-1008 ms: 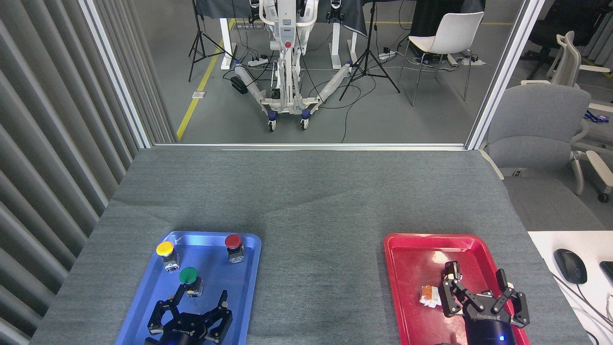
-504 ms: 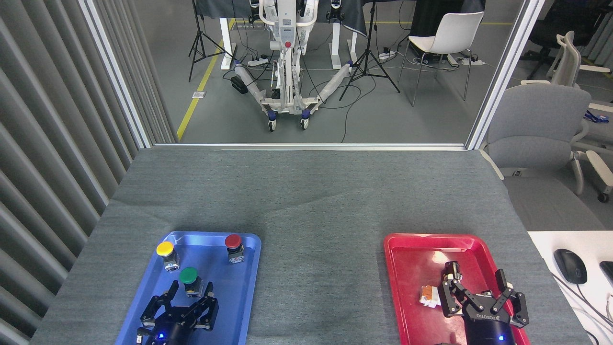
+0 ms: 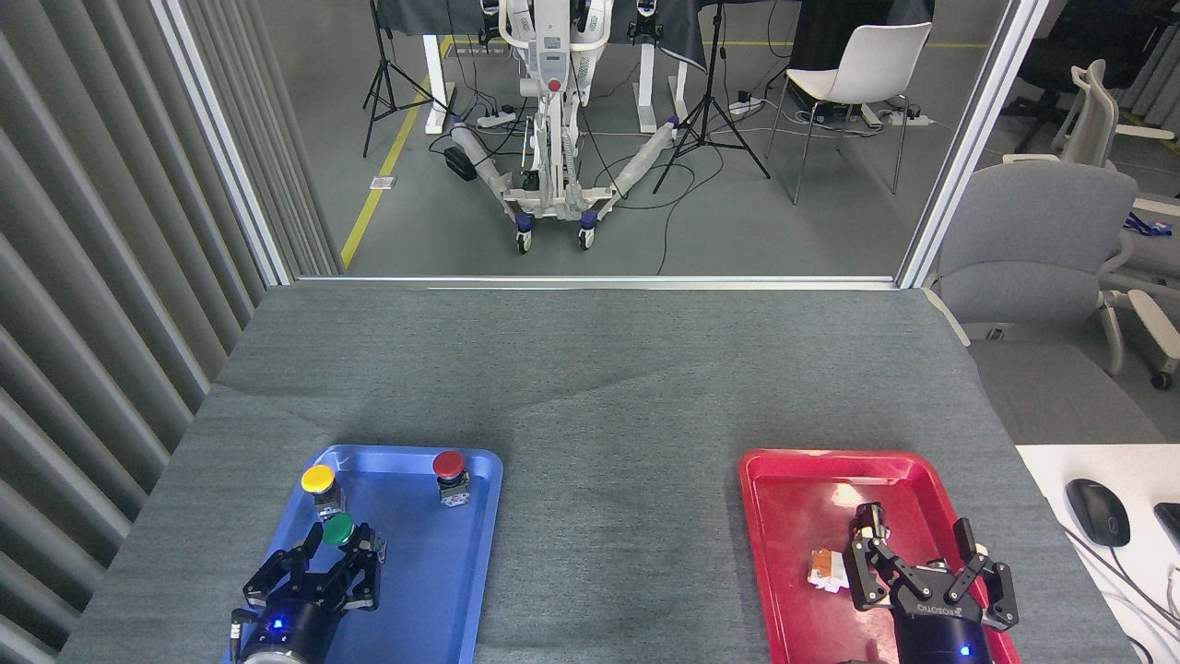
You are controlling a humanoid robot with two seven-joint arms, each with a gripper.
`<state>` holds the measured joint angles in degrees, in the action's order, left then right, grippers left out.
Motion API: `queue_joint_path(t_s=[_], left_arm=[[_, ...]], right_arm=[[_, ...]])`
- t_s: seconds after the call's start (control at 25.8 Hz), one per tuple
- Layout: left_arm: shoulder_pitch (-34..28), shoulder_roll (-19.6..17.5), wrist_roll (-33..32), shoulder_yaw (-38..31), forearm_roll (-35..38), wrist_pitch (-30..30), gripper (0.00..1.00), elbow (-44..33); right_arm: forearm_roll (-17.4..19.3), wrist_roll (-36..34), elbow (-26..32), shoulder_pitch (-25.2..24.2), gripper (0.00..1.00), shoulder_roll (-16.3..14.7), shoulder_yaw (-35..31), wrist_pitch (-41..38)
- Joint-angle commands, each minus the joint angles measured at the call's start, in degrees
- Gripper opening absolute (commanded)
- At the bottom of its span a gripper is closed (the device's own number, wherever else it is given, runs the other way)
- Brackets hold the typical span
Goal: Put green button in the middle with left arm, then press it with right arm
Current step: 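Lift the green button and carry it off the tray toward the table middle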
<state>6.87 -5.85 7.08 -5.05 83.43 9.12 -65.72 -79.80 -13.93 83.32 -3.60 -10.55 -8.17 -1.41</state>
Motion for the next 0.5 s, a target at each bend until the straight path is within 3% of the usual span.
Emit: queue_joint_path(t_s=[0.0,0.12,0.31,0.47], left_arm=[[0.2,-0.2,0.0,0.0,0.1,0.9,0.55,0.4],[-0.3,-0.2,-0.1,0.1,0.2,2.5,0.39,0.2],[-0.7,-0.3,0.0,0.2,0.5,7.7,0.03,0.0],[-0.9,-0.2,0.1,0.2,0.2,10.7,0.0,-3.2]], right_arm=[[0.0,-0.1,0.0,0.0,1.0,0.0,0.0,0.0],[0.0,-0.1,0.0,-0.1,1.0,0.0,0.0,0.0],[0.0,-0.1,0.0,-0.1,1.0,0.0,0.0,0.0],[0.0,0.0,0.0,-0.1,1.0,-0.1,0.0,0.0]])
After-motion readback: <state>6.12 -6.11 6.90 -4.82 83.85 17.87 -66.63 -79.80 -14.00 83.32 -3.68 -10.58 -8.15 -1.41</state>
